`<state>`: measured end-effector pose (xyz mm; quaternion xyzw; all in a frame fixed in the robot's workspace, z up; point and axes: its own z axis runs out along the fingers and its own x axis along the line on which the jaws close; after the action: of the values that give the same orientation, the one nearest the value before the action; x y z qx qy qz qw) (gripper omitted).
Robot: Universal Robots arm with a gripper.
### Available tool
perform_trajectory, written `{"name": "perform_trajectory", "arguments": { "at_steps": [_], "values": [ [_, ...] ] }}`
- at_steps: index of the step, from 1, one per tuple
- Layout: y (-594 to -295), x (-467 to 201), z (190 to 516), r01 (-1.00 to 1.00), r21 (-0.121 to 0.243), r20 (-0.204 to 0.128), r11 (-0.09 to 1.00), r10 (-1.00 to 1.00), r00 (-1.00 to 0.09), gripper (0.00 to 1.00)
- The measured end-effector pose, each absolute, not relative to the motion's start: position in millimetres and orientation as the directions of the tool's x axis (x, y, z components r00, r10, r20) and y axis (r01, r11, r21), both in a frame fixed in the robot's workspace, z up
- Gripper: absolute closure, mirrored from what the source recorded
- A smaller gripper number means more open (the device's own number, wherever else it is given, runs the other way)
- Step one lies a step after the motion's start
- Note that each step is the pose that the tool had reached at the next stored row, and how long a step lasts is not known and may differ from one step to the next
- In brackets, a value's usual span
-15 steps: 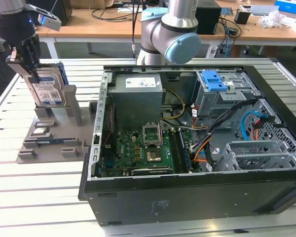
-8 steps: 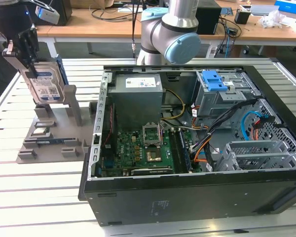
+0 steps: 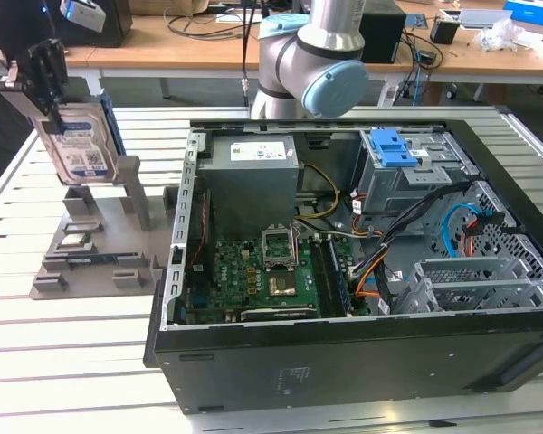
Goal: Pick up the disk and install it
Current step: 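Pick up the disk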
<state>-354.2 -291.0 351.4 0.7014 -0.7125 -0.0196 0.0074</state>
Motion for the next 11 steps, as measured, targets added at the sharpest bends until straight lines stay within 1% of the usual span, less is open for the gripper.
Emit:
{"name": "perform_trajectory", "arguments": {
  "at_steps": [11],
  "values": [
    [-290.8,-354.2,373.7,-0.999,0.038,-0.017,0.015,-1.0,-0.016,0.63]
  ]
}}
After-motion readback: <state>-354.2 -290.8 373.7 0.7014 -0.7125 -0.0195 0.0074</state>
